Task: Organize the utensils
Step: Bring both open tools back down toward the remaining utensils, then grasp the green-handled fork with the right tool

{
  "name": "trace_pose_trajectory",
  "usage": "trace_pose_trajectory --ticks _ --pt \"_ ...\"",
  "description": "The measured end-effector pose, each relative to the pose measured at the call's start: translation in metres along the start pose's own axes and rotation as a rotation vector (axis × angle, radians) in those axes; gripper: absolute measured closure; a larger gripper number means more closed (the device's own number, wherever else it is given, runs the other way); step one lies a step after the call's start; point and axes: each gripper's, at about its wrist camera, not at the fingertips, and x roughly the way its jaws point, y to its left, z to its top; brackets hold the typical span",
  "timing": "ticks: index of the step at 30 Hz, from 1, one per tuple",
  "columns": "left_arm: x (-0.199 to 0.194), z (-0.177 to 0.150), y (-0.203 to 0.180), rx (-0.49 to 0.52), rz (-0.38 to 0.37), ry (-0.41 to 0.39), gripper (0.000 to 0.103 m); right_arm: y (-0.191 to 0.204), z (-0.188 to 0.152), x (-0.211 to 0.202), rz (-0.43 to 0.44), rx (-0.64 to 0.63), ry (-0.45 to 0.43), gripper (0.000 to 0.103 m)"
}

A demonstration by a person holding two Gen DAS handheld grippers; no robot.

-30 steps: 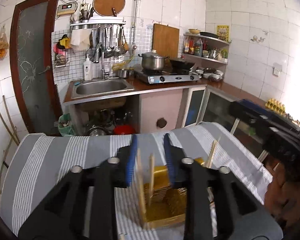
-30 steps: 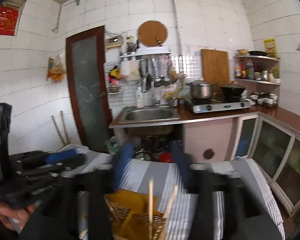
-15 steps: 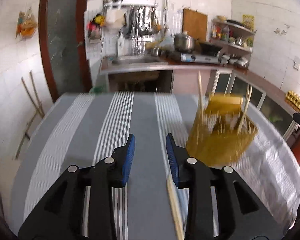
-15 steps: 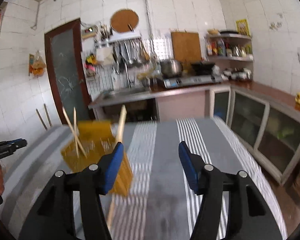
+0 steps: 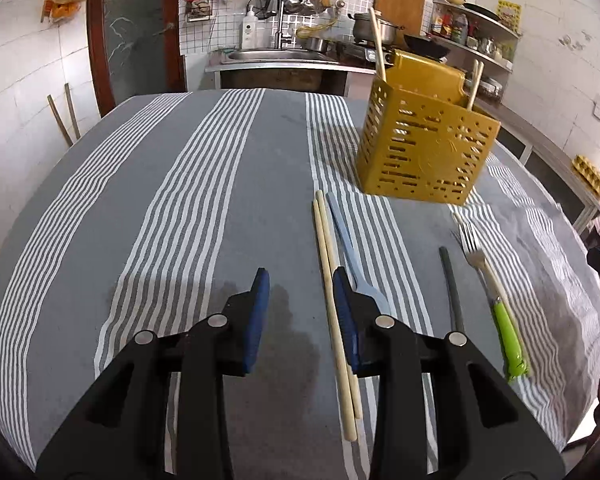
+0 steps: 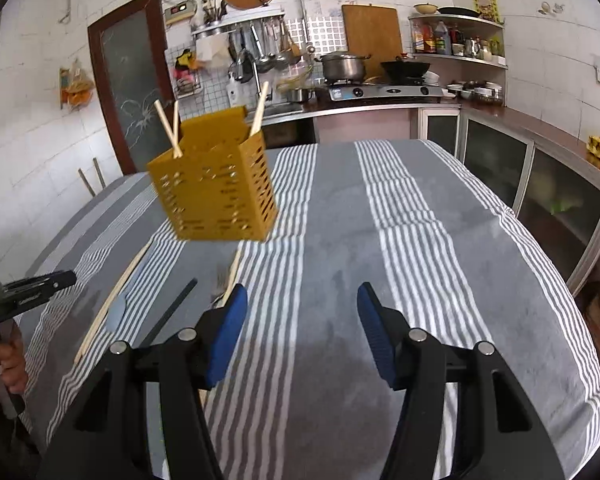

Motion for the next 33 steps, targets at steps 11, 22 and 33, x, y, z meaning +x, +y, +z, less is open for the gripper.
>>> trace_pose_trajectory --ticks 11,22,33 --pt "0.023 -0.009 0.008 0.025 -0.042 0.060 0.071 0.068 -0.011 0.030 0.072 -0.044 0.079 0.067" --pt "0.059 0.000 0.005 0.087 -0.120 0.129 0.071 0.100 -0.022 0.104 0.003 -0.068 0.280 0.082" --pt "0.097 0.028 0.002 0.071 -0.121 0.186 0.071 0.099 -0.007 0.132 -0.084 -0.154 0.340 0.090"
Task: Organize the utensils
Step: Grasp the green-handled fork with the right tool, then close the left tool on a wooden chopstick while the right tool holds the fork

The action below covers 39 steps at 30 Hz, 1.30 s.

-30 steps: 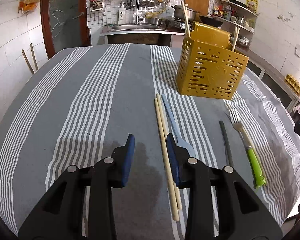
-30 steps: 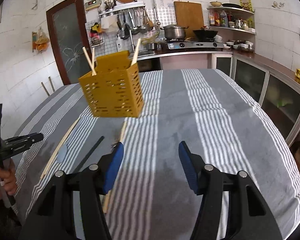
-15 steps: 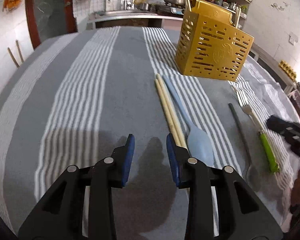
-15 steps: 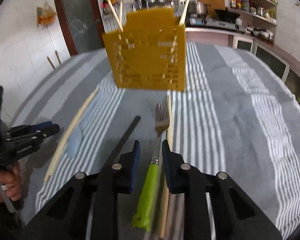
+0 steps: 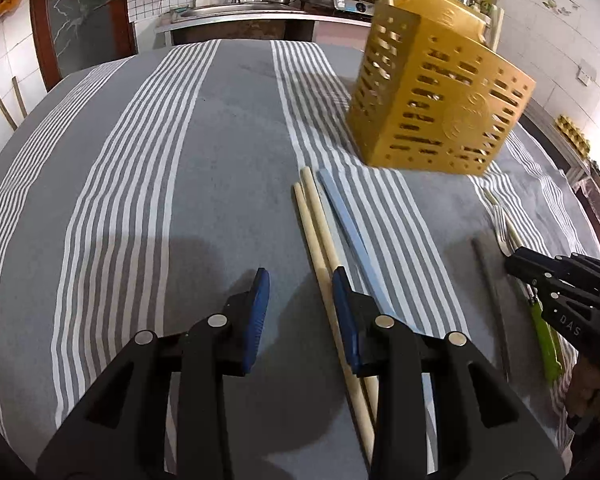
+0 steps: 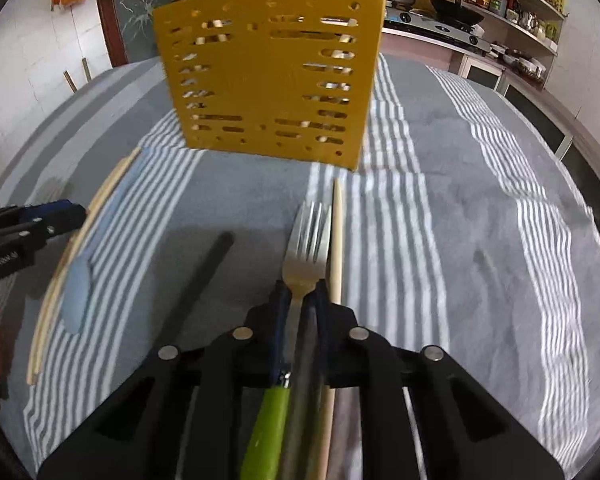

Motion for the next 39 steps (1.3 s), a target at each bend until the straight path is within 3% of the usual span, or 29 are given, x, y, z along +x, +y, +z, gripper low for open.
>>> trace_pose_trajectory --ticks 5,14,15,16,19,31,39 --pt "0.011 0.013 0.001 -0.008 0.006 0.015 0.071 -0.007 0.011 0.007 -0.001 -0.019 0.001 0.090" --pt "0.032 0.034 -0.006 0.054 0.100 0.057 0.072 -0.007 0.019 0.012 0.018 -0.028 0.014 0.089" --pt "0.034 0.036 -0.007 0.060 0.109 0.058 0.075 -0.006 0.020 0.013 0.018 -0.030 0.016 0.089" --pt "0.034 0.037 -0.010 0.070 0.115 0.057 0.090 -0.006 0.020 0.014 0.018 -0.034 0.015 0.089" --pt "0.036 0.039 -0.011 0.072 0.126 0.052 0.099 -0.007 0.024 0.017 0.022 -0.034 0.023 0.089" --pt "0.006 0.039 -0.008 0.025 0.074 0.001 0.099 -0.024 0.030 0.014 0.086 0.017 0.011 0.097" --pt "0.009 0.032 -0.008 0.028 0.082 0.013 0.099 -0.013 0.037 0.028 -0.004 -0.068 0.038 0.095"
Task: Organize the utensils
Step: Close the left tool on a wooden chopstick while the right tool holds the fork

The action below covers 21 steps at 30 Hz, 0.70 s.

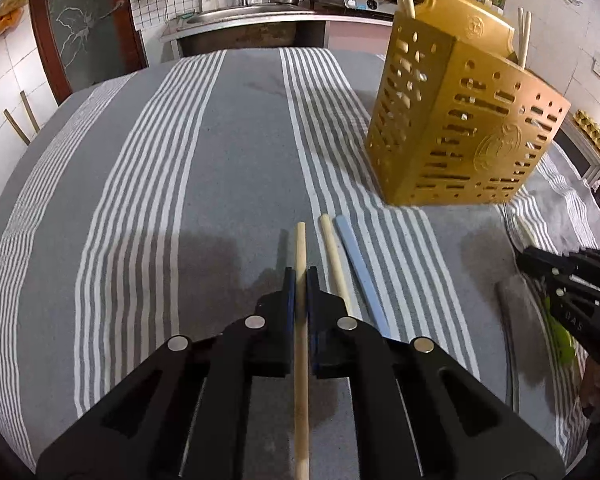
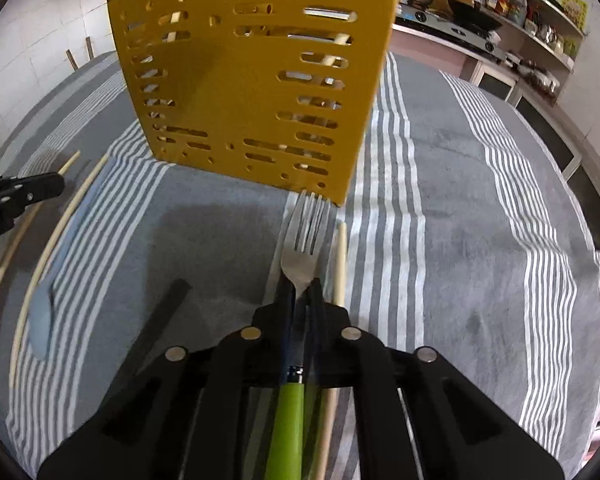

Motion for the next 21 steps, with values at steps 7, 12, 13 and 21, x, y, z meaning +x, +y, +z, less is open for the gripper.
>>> trace_pose_trajectory --ticks 7,12,13,21 --pt "0.000 -0.008 0.003 -0.015 -0.022 0.003 0.099 -0.013 -0.002 -0.007 0.071 0.081 -0.027 0.098" --pt "-0.008 -0.007 0.004 -0.013 -0.026 -0.020 0.099 -0.023 -0.009 -0.013 0.113 0.110 -0.039 0.098" --pt "-0.009 -0.007 0.004 -0.011 -0.027 -0.024 0.099 -0.025 -0.010 -0.015 0.123 0.118 -0.040 0.098" --pt "-0.008 -0.014 0.000 -0.007 -0.034 -0.017 0.099 -0.034 -0.012 -0.001 0.081 0.090 0.017 0.096"
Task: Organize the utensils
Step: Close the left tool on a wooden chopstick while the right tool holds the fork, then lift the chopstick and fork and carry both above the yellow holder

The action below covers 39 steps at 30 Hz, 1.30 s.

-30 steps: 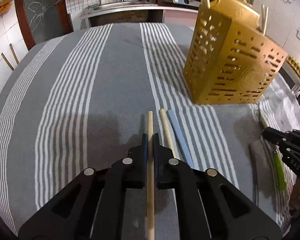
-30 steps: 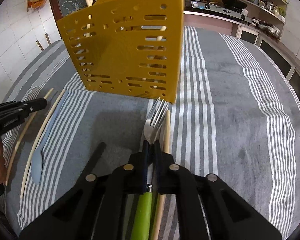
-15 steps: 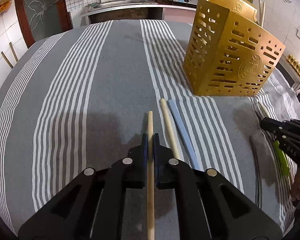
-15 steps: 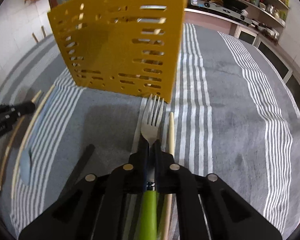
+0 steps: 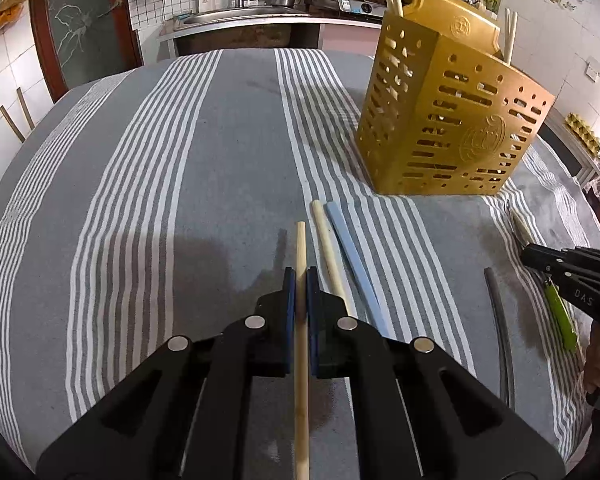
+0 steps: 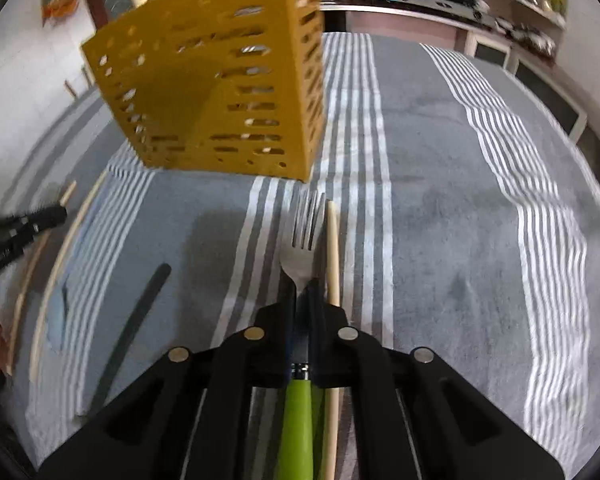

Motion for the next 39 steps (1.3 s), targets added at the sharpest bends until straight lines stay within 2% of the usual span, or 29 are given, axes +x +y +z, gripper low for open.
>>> trace_pose_trajectory --ticks 4,8,15,17,19,23,24,25,28,31,39 --pt "0.004 -0.005 0.000 -0.002 0.002 0.014 0.099 0.003 0.000 0.002 0.001 -0.019 0.008 0.095" --pt "0.005 -0.005 0.003 -0.006 0.013 0.017 0.099 0.000 0.003 0.000 -0.028 -0.025 0.017 0.083" --pt "0.010 -0.004 0.005 -0.002 0.014 0.024 0.099 -0.012 0.004 0.002 0.020 0.013 0.023 0.082" --pt "0.012 -0.004 0.005 0.001 0.014 0.024 0.099 -0.009 0.003 0.004 0.010 -0.001 0.024 0.082" --pt "0.013 -0.003 0.005 -0.003 0.011 0.022 0.099 -0.004 0.003 0.006 -0.013 -0.019 0.027 0.083" --pt "0.015 -0.001 0.005 -0.008 0.009 0.022 0.099 -0.004 0.003 0.006 -0.005 -0.007 0.014 0.088" --pt "0.015 0.000 0.005 -0.006 0.011 0.022 0.099 -0.003 0.005 0.007 0.004 -0.005 0.010 0.095" --pt "0.015 0.000 0.005 -0.009 0.008 0.023 0.099 -0.003 0.005 0.007 0.004 -0.004 0.006 0.097" --pt "0.013 0.002 0.005 -0.014 -0.002 0.025 0.099 0.005 -0.006 -0.002 0.009 0.015 -0.009 0.097" --pt "0.006 0.005 0.002 -0.010 -0.003 0.007 0.099 0.004 -0.004 -0.012 0.047 0.030 -0.039 0.097" --pt "-0.035 0.015 -0.003 -0.009 -0.040 -0.109 0.099 0.012 0.001 -0.061 0.114 0.005 -0.233 0.097"
